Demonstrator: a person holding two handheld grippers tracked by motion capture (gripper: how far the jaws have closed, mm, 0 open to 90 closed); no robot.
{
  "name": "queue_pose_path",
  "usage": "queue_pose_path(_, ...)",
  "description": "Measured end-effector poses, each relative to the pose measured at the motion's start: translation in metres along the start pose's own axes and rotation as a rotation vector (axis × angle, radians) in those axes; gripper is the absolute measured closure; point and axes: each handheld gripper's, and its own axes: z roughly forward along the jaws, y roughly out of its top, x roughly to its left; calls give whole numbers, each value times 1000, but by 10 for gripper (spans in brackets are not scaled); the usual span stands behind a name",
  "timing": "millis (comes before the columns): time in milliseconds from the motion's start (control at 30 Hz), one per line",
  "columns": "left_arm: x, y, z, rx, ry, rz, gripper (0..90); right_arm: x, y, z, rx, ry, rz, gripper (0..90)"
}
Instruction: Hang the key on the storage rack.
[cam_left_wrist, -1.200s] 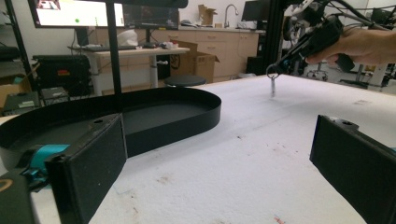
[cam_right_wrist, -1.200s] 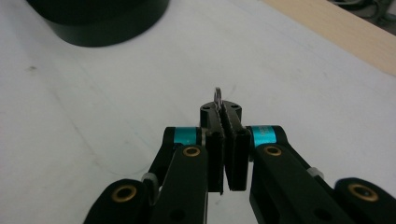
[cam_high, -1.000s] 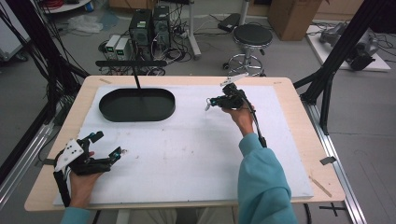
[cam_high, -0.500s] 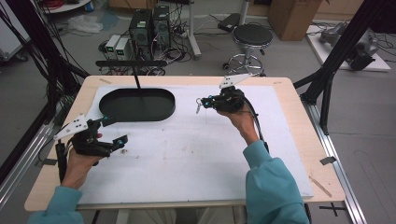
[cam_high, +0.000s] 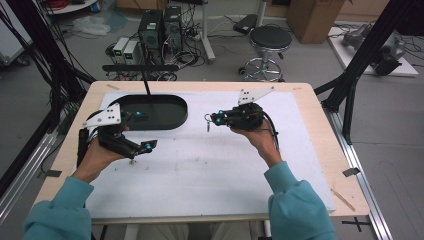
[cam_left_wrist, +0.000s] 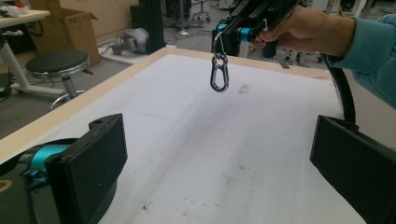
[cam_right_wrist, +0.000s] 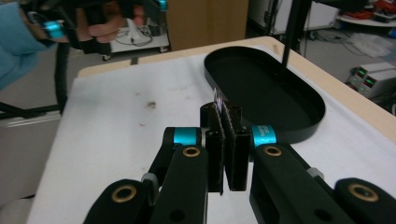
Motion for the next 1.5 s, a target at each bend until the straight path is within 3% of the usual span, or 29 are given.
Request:
queue_pose_path(167,4,11,14,21,-39,7,43,9,4,-1,-22,40,-25,892)
queue_pose_path(333,4,20,26,27,-123,5,44,14,7,-1,-44,74,-32,892)
queue_pose_path(667,3,29,49,49,-197,11,44,22,9,11,-56,148,-38,891)
queue_pose_path(833,5,26,58,75,-212,15,49,24,11,14,-66,161,-46,891)
queue_pose_path(900,5,26,59,78,-218,22,122,24,11,15,-68,171,-47,891)
queue_pose_path(1133,3,32,67,62,-247,9,148,26,12,20,-72,186,-43,891)
queue_pose_path(1400,1,36,73,52,-309,39,374,29,13,21,-83,211,-45,891)
queue_pose_path(1500,1,36,73,52,-314,36,432,29,13,20,-86,215,-44,891)
